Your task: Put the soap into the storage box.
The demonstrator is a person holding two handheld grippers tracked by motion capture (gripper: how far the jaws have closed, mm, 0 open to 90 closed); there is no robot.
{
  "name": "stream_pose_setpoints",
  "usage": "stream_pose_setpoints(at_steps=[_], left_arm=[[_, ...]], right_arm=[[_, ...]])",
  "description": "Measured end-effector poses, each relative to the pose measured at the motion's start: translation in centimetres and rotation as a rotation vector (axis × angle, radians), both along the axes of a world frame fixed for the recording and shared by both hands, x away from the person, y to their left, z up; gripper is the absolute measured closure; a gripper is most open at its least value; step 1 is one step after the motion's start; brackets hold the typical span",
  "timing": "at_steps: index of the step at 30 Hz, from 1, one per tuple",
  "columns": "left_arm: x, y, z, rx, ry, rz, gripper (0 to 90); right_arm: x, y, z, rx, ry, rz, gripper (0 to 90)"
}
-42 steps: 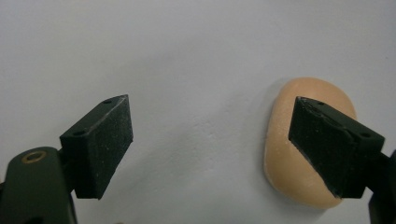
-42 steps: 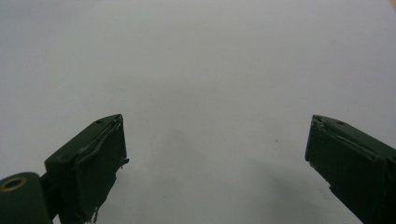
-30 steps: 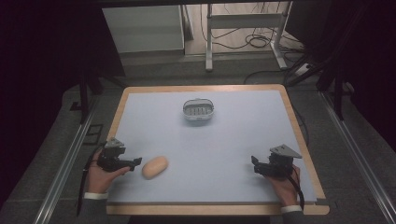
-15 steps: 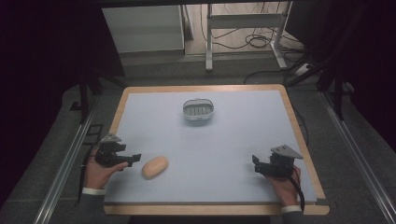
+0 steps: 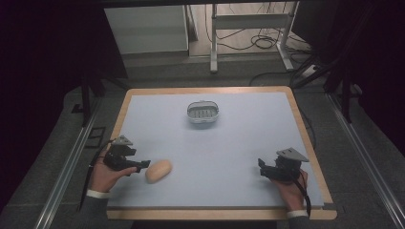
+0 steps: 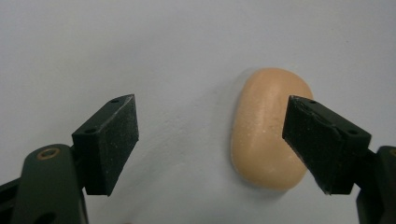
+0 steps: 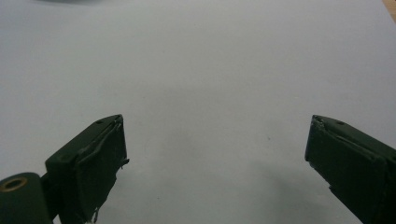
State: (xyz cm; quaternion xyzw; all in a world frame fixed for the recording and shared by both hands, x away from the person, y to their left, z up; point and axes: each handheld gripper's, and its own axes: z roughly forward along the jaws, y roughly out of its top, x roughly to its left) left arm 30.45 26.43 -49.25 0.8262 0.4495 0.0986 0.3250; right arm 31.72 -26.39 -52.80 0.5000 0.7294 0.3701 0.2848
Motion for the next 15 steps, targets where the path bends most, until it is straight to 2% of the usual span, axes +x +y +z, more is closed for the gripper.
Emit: stream_pose_setpoints(at_steps=[6, 15], left_arm=[[0.1, -0.4, 0.3, 0.011, 0.011, -0.009, 18.7], [-0.4, -2.1, 0.6, 0.043, -0.002, -0.078, 18.0]], right_arm=[[0.0, -0.1, 0.0, 0.004, 0.004, -0.002, 5.4], [0.0, -0.1, 0.0, 0.001, -0.003, -0.007, 5.4]])
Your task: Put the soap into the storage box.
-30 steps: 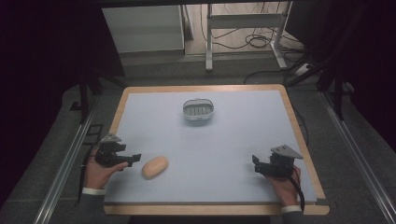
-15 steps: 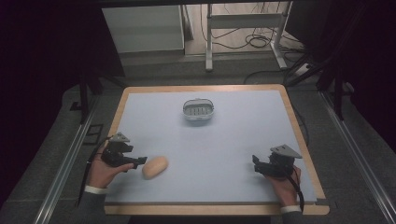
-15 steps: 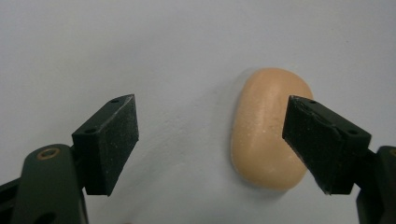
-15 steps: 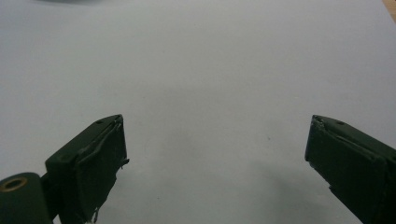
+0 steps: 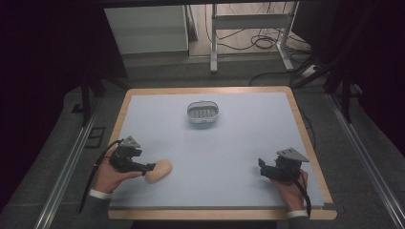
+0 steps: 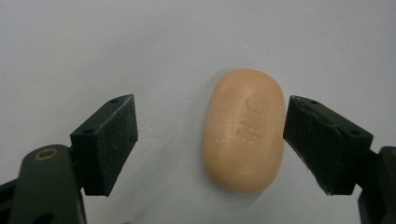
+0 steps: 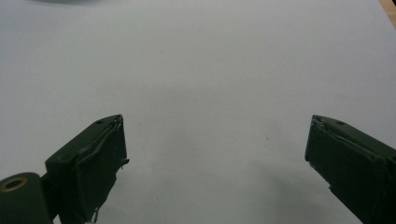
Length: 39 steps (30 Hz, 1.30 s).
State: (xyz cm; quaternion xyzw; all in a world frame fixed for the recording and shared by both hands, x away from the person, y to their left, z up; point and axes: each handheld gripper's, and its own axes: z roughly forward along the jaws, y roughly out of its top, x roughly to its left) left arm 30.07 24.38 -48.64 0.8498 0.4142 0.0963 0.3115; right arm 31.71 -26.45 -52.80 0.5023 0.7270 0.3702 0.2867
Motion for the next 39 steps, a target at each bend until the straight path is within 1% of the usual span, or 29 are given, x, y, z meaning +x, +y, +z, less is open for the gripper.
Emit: stream_pose_setpoints(at_steps=[7, 11, 15, 16, 22, 28, 30, 34, 39], left_arm=[[0.1, -1.1, -0.6, 0.034, 0.017, -0.022, 18.8], [0.2, -1.7, -0.9, 0.053, 0.035, -0.039, 18.9], [0.3, -2.2, -1.3, 0.065, 0.05, -0.048, 18.9], [0.4, -2.4, -1.5, 0.073, 0.055, -0.053, 18.9], [0.4, -3.1, -2.1, 0.085, 0.075, -0.071, 18.8], [0.5, -3.6, -2.5, 0.086, 0.09, -0.08, 19.1], [0.6, -3.8, -2.7, 0.094, 0.098, -0.084, 19.8], [0.8, -4.1, -3.1, 0.114, 0.125, -0.087, 21.4], [1.1, -4.3, -3.4, 0.138, 0.136, -0.083, 28.4]], right_arm=[[0.0, 0.1, 0.0, -0.007, 0.006, -0.001, 5.4], [0.0, 0.2, 0.0, -0.021, 0.003, -0.002, 5.4], [0.0, 0.3, 0.0, -0.024, 0.004, -0.003, 5.4], [0.0, 0.3, 0.0, -0.024, 0.004, -0.003, 5.4], [0.0, 0.3, -0.1, -0.026, 0.0, -0.003, 5.4], [0.0, 0.3, 0.0, -0.027, -0.002, 0.001, 5.4], [0.0, 0.3, -0.1, -0.027, -0.001, 0.001, 5.4], [0.0, 0.3, -0.1, -0.028, 0.001, 0.0, 5.4], [0.0, 0.3, -0.1, -0.027, 0.001, 0.002, 5.4]])
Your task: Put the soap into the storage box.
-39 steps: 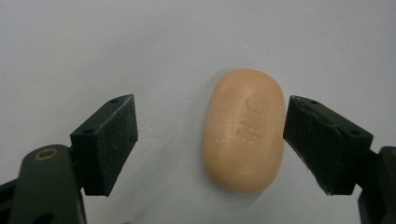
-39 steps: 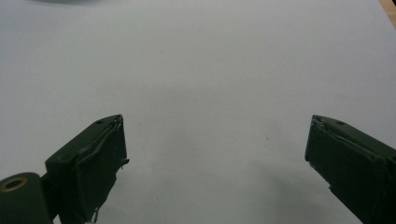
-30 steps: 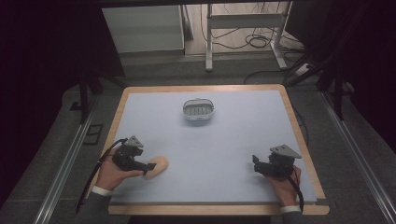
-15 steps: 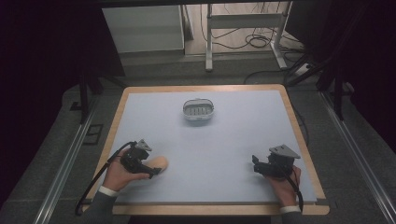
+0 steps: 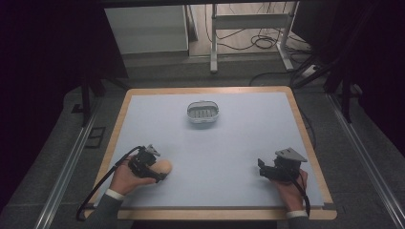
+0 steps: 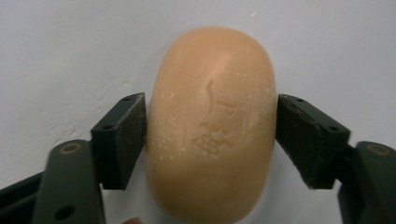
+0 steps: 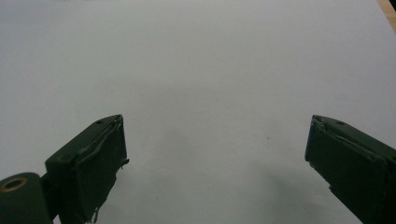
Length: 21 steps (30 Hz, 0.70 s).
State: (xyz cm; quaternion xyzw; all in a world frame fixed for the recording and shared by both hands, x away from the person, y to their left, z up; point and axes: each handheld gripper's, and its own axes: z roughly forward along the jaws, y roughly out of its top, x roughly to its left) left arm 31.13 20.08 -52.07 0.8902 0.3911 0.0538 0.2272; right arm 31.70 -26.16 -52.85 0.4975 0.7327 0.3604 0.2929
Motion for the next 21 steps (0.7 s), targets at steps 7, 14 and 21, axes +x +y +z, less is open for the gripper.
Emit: stream_pose_setpoints(at_steps=[7, 14, 21], left_arm=[[-0.09, -0.06, 0.01, 0.004, -0.002, -0.002, 31.6], [0.01, 0.06, 0.05, -0.003, -0.01, -0.006, 31.9], [0.11, 0.4, 0.82, -0.026, -0.026, 0.0, 32.0]], right_arm=[[0.05, 0.03, -0.01, -0.004, 0.005, -0.004, 5.4], [0.08, 0.01, -0.01, 0.001, 0.009, -0.007, 5.4], [0.1, -0.01, -0.01, 0.002, 0.011, -0.008, 5.4]])
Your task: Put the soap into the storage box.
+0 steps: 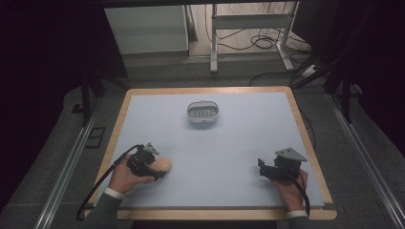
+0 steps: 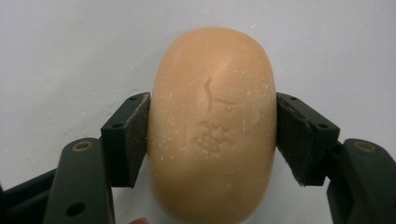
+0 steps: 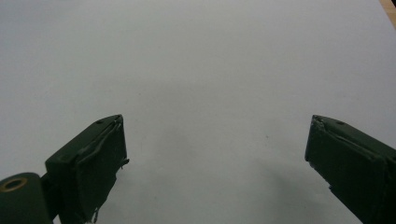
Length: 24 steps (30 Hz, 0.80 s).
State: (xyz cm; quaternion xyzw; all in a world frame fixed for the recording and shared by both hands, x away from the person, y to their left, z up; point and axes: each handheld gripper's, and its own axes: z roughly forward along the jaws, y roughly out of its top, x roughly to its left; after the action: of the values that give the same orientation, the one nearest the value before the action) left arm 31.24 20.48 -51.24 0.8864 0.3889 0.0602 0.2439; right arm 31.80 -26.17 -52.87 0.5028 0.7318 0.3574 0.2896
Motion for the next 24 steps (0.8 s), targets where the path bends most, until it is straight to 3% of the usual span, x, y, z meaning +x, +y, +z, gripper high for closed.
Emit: stream_pose_setpoints(at_steps=[24], left_arm=[[0.6, -0.5, 2.6, -0.017, -0.044, -0.024, 32.1]], right_arm=[[0.0, -0.1, 0.0, 0.003, 0.001, -0.004, 5.4]])
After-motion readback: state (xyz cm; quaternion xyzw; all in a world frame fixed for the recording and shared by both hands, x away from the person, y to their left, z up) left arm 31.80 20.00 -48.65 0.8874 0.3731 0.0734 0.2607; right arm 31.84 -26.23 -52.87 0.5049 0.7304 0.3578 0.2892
